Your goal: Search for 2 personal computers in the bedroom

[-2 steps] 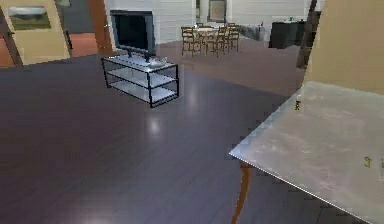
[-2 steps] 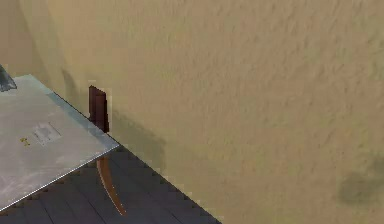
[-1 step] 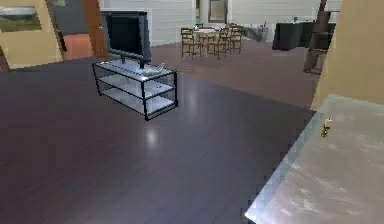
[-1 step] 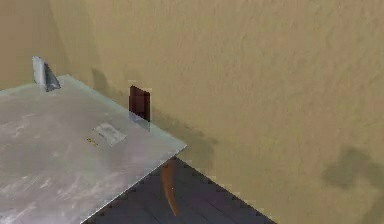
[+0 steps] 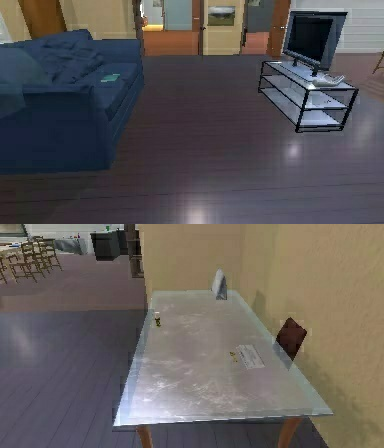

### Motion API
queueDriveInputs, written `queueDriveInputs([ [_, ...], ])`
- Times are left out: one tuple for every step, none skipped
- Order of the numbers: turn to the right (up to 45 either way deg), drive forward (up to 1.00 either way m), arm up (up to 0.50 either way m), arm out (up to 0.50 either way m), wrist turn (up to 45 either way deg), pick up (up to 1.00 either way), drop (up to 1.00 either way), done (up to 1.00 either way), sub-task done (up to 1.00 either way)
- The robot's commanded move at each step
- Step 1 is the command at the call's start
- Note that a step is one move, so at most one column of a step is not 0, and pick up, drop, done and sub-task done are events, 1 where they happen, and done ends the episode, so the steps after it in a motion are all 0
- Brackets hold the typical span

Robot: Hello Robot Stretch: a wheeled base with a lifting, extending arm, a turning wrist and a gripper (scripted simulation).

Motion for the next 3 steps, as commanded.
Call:
queueDriveInputs([
  [-6.0,0.00,0.00,0.00,0.0,0.00,0.00,0.00,0.00],
  [0.0,1.00,0.00,0.00,0.0,0.00,0.00,0.00,0.00],
  [0.0,1.00,0.00,0.00,0.0,0.00,0.00,0.00,0.00],
])
